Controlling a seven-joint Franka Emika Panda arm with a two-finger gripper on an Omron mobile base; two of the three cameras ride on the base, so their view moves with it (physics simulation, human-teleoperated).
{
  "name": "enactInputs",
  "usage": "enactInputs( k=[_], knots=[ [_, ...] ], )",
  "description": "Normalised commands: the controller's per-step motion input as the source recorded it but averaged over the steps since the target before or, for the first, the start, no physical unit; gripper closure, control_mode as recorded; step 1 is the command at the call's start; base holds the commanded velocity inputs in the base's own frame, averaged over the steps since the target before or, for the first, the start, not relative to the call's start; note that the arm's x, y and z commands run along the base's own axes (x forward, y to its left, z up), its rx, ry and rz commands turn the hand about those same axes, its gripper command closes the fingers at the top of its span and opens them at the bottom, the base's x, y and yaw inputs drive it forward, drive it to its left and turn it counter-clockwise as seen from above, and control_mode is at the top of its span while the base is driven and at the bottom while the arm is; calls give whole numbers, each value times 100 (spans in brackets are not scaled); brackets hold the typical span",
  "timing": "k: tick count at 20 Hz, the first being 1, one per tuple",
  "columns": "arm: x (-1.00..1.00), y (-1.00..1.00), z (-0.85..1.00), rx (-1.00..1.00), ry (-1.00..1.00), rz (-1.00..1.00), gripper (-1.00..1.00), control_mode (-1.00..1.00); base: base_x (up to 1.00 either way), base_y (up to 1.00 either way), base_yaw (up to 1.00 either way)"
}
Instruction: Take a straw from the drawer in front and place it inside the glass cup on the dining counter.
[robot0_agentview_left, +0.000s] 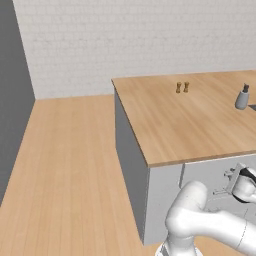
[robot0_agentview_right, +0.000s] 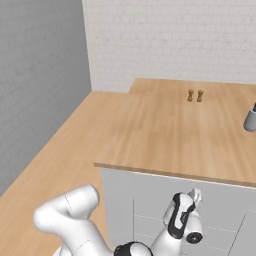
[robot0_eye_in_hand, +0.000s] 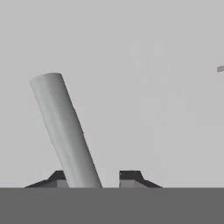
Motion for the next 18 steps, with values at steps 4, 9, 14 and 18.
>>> enactInputs(
  k=[4,9,14,18],
  knots=[
    [-100,-8,-9,-13,18,10,100,-100,0,0,0],
    [-100,-22,-11,-5,10,23,100,-100,0,0,0],
    [-100,-17,-16,-5,12,21,100,-100,0,0,0],
    [-100,-17,-20,-2,11,18,100,-100,0,0,0]
  ],
)
